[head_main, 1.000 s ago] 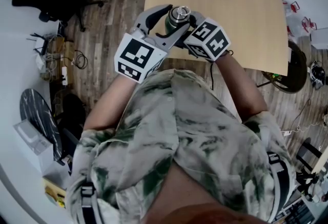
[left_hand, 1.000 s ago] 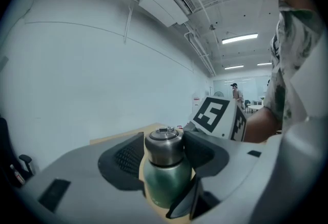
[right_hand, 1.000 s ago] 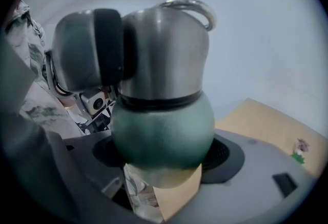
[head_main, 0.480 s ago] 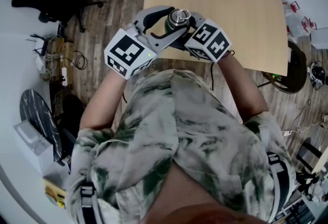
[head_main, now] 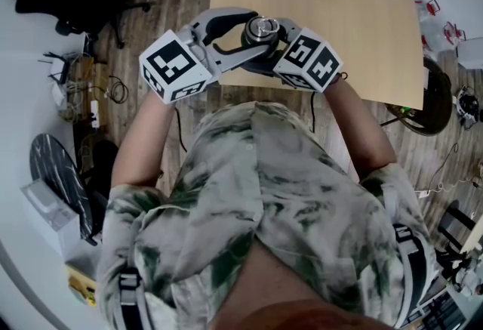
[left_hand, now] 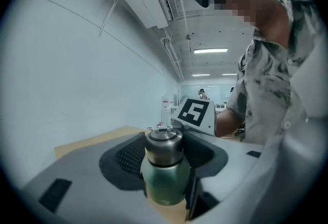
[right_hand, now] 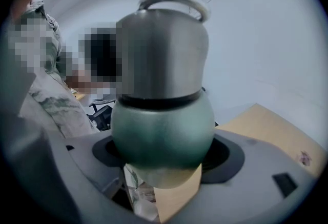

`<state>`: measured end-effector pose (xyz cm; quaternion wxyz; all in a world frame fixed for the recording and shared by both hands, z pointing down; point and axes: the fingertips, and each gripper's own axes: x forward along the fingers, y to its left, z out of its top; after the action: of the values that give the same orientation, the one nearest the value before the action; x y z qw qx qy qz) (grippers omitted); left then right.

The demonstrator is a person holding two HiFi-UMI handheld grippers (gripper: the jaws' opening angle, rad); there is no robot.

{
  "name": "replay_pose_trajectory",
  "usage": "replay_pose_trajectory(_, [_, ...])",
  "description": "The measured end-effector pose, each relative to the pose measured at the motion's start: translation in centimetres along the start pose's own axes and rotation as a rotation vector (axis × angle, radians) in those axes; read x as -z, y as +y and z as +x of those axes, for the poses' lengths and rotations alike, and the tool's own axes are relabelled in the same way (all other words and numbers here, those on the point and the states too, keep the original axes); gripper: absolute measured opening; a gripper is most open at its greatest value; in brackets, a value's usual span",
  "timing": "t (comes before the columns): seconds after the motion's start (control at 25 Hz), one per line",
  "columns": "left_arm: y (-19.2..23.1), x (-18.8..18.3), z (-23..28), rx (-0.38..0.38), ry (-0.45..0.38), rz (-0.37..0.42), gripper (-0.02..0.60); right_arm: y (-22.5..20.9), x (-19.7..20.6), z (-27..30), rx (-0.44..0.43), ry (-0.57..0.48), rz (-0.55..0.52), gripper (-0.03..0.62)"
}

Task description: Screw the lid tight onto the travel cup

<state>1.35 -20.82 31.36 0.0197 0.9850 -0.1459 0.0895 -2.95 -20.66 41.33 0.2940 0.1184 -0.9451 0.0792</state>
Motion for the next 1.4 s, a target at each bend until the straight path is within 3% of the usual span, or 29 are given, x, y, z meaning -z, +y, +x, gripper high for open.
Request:
replay_pose_trajectory(0.16, [0.2, 0.2, 0.1, -0.038, 0.01, -0.011, 0.245, -0.2, 0.2, 0.1, 0.02, 0.003, 0.026, 0.4])
replay_pose_trajectory(0.48, [1.1, 0.3, 0.6, -0.265, -0.001, -0.061, 0.252, -1.6, 0.4, 0.1, 0.084, -0.006, 0.09, 0.4])
replay_pose_trajectory(0.64, [1.3, 0.2, 0.5, -0.372, 0.011, -0.043, 0.252, -1.5, 0.4, 0.5, 0.087, -0.007, 0.106, 0.4])
replay_pose_trajectory(0.88, [1.4, 0.7, 0.3, -0.43, 0.029, -0.03, 0.252, -1.1, 0.1, 1.0, 0.085, -0.005, 0.111, 0.4])
replay_pose_trajectory(1.08, [0.9, 0.6, 0.1, -0.394, 0.027, 0.002, 0.249, -0.8, 0.1, 0.9, 0.081, -0.006, 0.097, 0.399])
replay_pose_trajectory(1.4, [-0.1, 0.3, -0.3, -0.169, 0.005, 0.025, 0.247, 0.2, -0.2, 0.4, 0.034, -0.013, 0.041, 0.399])
